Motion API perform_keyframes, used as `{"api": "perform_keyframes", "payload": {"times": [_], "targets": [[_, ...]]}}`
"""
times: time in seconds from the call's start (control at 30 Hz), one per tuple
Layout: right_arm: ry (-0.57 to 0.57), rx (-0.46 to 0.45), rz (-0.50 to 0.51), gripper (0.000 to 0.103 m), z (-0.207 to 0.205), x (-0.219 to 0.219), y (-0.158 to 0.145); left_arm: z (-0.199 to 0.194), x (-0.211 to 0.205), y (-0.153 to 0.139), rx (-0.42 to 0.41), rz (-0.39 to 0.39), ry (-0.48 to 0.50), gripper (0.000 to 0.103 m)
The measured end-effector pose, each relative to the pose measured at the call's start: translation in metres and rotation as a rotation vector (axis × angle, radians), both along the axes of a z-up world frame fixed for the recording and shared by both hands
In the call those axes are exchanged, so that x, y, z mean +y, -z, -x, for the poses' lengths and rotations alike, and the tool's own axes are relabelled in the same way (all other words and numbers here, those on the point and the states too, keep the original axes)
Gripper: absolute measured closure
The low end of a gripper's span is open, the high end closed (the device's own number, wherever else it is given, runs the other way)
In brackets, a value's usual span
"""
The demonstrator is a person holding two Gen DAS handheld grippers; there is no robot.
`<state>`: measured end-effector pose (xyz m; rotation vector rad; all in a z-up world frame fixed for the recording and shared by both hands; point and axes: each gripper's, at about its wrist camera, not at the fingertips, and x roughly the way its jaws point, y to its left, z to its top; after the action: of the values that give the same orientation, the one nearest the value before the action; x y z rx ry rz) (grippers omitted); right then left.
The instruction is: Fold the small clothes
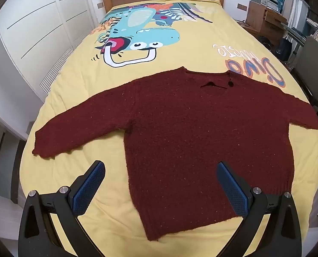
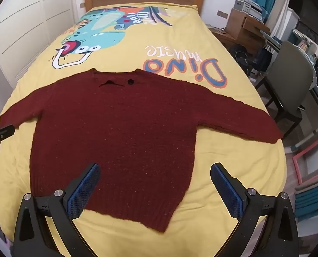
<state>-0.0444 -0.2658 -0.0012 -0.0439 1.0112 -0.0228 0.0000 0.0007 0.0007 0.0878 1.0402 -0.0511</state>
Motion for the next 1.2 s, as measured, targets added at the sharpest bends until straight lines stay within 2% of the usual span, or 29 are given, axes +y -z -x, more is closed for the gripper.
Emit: {"api": "perform_keyframes", "payload": {"times": [0.17, 0.3, 0.53, 1.07, 1.2], "targets": [[0.001, -0.003, -0.005, 0.000, 0.001, 0.002, 0.001, 0.001, 0.007, -0.001, 0.008, 0.026, 0.003, 0.001], [0.005, -0.010, -0.008, 0.000, 0.001, -0.009, -0.006, 0.000, 0.004, -0.001, -0.003, -0.010, -0.002, 0.001], [0.023, -0.015, 0.009, 0.000, 0.000, -0.012, -0.007, 0.000, 0.004, 0.001, 0.001, -0.024, -0.008, 0.001], [0.028, -0.005, 0.018, 0.000, 0.002, -0.014, -0.004, -0.001, 0.004, 0.001, -0.007, -0.037, -0.004, 0.001], [0.027, -0.003, 0.025, 0.000, 0.002, -0.015, -0.004, -0.002, 0.004, 0.000, 0.002, -0.019, 0.000, 0.001]]}}
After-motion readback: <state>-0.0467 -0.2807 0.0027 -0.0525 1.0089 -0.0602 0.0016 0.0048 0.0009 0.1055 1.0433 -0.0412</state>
